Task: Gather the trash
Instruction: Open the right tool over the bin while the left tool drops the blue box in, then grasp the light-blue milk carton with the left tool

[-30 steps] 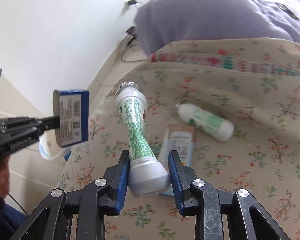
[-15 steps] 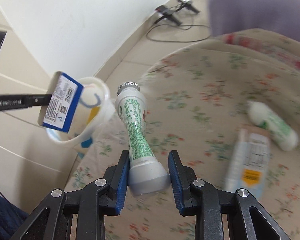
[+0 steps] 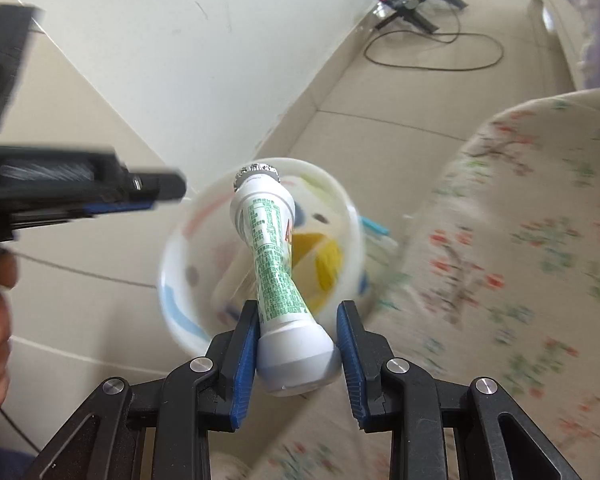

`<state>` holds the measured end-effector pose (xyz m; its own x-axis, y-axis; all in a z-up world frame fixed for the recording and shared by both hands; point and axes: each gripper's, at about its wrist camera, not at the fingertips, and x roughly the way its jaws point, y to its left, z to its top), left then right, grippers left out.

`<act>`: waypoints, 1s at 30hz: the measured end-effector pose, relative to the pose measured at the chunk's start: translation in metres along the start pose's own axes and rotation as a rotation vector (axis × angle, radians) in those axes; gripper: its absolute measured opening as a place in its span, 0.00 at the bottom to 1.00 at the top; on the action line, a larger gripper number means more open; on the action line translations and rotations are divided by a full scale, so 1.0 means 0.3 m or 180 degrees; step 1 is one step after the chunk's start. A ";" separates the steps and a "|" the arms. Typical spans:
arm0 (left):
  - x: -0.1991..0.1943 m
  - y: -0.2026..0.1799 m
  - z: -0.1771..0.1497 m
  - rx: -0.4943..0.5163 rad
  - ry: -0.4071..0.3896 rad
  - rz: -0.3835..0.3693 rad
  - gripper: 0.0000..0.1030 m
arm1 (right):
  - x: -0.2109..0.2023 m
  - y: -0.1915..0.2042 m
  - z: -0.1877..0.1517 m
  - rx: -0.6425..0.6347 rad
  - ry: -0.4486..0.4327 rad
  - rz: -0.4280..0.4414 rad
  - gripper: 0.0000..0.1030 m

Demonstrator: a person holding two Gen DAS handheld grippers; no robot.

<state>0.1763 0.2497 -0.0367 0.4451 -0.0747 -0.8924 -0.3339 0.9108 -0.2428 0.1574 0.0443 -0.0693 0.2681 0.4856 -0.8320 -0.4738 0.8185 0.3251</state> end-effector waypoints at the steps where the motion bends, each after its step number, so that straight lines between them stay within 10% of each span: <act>1: -0.007 0.003 0.003 -0.0008 -0.0012 -0.0023 0.53 | 0.017 0.013 0.008 0.0025 0.0008 0.0032 0.33; 13: -0.006 -0.063 -0.014 0.0023 0.0126 -0.0305 0.53 | 0.069 0.025 -0.001 0.0052 0.0236 0.0133 0.56; 30: 0.032 -0.616 -0.225 0.0981 0.0411 -0.0451 0.61 | -0.518 -0.386 -0.106 -0.0257 -0.0006 -0.0775 0.76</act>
<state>0.1861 0.0532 -0.0260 0.3539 -0.2416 -0.9035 -0.0016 0.9659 -0.2590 0.1439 -0.1357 0.0081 0.3840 0.2778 -0.8805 -0.4605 0.8842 0.0782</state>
